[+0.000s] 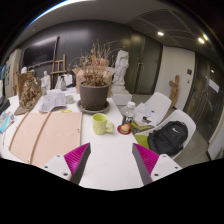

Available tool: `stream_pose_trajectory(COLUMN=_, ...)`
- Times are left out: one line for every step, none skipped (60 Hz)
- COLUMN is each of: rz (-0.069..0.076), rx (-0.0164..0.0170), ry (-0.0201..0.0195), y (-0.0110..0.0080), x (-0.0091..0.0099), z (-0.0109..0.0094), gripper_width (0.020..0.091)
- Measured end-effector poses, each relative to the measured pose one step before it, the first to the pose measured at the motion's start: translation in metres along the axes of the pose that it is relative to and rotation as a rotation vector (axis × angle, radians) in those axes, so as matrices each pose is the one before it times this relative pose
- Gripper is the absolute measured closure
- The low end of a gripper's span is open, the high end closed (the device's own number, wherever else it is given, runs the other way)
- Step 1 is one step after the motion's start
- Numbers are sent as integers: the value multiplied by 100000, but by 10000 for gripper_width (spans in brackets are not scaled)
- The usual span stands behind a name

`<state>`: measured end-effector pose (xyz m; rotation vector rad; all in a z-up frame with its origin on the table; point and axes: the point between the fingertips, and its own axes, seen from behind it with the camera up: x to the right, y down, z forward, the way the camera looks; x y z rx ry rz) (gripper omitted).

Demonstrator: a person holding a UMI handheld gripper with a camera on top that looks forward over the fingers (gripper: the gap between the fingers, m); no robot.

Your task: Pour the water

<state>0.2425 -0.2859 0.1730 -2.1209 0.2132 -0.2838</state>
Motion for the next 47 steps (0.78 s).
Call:
stream_pose_trajectory(rz=196, rx=-138, ry=-416, y=233, x=-641, z=-808, gripper_width=247)
stream_pose_trajectory(rz=92, rx=-250, ry=-368, y=247, x=-597, z=-811, gripper_width=247)
stream_pose_trajectory(rz=-33, rx=-271, ry=-330, y=239, x=-618, z=-777, gripper_width=247)
stream_pose_trajectory(rz=-178, rx=-177, ry=-374, y=223, x=-612, z=-729, gripper_width=246)
stream_pose_trajectory(rz=-307, rx=1, ry=-348, y=174, x=-566, z=-678, gripper_width=247)
stream_pose_trajectory(rz=-267, rx=25, ry=-159, y=188, x=-537, z=-663, gripper_width=247)
stream_pose_trajectory(rz=-88, rx=-90, ry=-14, y=194, x=-491, z=-596, gripper_width=248)
stream_pose_trajectory(rz=39, rx=-175, ry=57, y=187, x=-478, z=-556, gripper_width=248)
stream_pose_trajectory(rz=0, rx=-56, ry=-130, y=7, x=-552, z=-559, gripper_width=248)
stream_pose_trajectory(rz=8, rx=235, ry=-230, y=98, x=-464, z=-490, gripper_width=246)
stream_pose_trajectory(rz=-22, rx=298, ry=-178, y=37, x=-408, z=-437, gripper_width=246)
stream_pose_trajectory(rz=109, rx=234, ry=-86, y=51, x=-392, z=-418, gripper_width=246)
stream_pose_trajectory(rz=238, rx=96, ry=-13, y=107, x=-361, z=-395, gripper_width=246)
stream_pose_trajectory(rz=187, rx=52, ry=-22, y=82, x=-327, z=-342, gripper_width=247)
stream_pose_trajectory(rz=155, rx=124, ry=-46, y=54, x=-346, z=-349, gripper_width=247)
stream_pose_trajectory(rz=152, rx=-21, ry=-66, y=-81, x=-250, z=-365, gripper_width=247)
stream_pose_trajectory(rz=239, rx=62, ry=-18, y=65, x=-269, z=-320, gripper_width=247)
stream_pose_trajectory(rz=246, rx=-96, ry=-3, y=73, x=-253, z=-298, gripper_width=248)
stream_pose_trajectory(rz=218, rx=-149, ry=-32, y=77, x=-255, z=-274, gripper_width=248)
stream_pose_trajectory(rz=176, rx=-34, ry=20, y=66, x=-195, z=-260, gripper_width=247)
stream_pose_trajectory(rz=157, rx=-13, ry=92, y=35, x=-156, z=-235, gripper_width=246)
stream_pose_trajectory(rz=220, rx=-23, ry=173, y=31, x=-137, z=-237, gripper_width=247)
stream_pose_trajectory(rz=240, rx=-38, ry=238, y=43, x=-99, z=-208, gripper_width=247)
stream_pose_trajectory(rz=202, rx=41, ry=228, y=-8, x=-88, z=-220, gripper_width=246)
stream_pose_trajectory(rz=189, rx=142, ry=252, y=-17, x=-78, z=-225, gripper_width=246)
stream_pose_trajectory(rz=160, rx=250, ry=231, y=-54, x=-51, z=-213, gripper_width=247)
stream_pose_trajectory(rz=98, rx=299, ry=213, y=-38, x=-56, z=-176, gripper_width=248)
stream_pose_trajectory(rz=-94, rx=203, ry=79, y=-127, x=62, z=-89, gripper_width=247)
stream_pose_trajectory(rz=-197, rx=232, ry=194, y=-47, x=-51, z=-152, gripper_width=248)
stream_pose_trajectory(rz=-256, rx=199, ry=250, y=-37, x=-11, z=-132, gripper_width=248)
stream_pose_trajectory(rz=-304, rx=159, ry=357, y=-25, x=8, z=-110, gripper_width=248)
stream_pose_trajectory(rz=-373, rx=77, ry=449, y=-8, x=16, z=-120, gripper_width=248)
stream_pose_trajectory(rz=-351, rx=65, ry=473, y=-9, x=51, z=-88, gripper_width=249)
stream_pose_trajectory(rz=-371, rx=149, ry=436, y=-25, x=51, z=-81, gripper_width=248)
stream_pose_trajectory(rz=-353, rx=168, ry=361, y=-38, x=195, z=-92, gripper_width=247)
stream_pose_trajectory(rz=-71, rx=84, ry=245, y=-18, x=-4, z=-79, gripper_width=248)
stream_pose_trajectory(rz=143, rx=43, ry=148, y=-19, x=-7, z=-66, gripper_width=247)
stream_pose_trajectory(rz=149, rx=95, ry=105, y=-24, x=-2, z=-83, gripper_width=247)
stream_pose_trajectory(rz=56, rx=184, ry=89, y=-42, x=30, z=-101, gripper_width=247)
stream_pose_trajectory(rz=-171, rx=288, ry=138, y=-87, x=34, z=-96, gripper_width=246)
stream_pose_trajectory(rz=-454, rx=392, ry=154, y=-114, x=41, z=-44, gripper_width=245)
stream_pose_trajectory(rz=-543, rx=406, ry=199, y=-130, x=55, z=-67, gripper_width=247)
stream_pose_trajectory(rz=-435, rx=392, ry=144, y=-98, x=73, z=-32, gripper_width=246)
stream_pose_trajectory(rz=-263, rx=235, ry=-61, y=-109, x=10, z=10, gripper_width=245)
stream_pose_trajectory(rz=-165, rx=211, ry=-148, y=-92, x=3, z=19, gripper_width=248)
stream_pose_trajectory(rz=-229, rx=179, ry=-67, y=-81, x=-24, z=18, gripper_width=248)
stream_pose_trajectory(rz=-286, rx=166, ry=74, y=-91, x=9, z=-11, gripper_width=248)
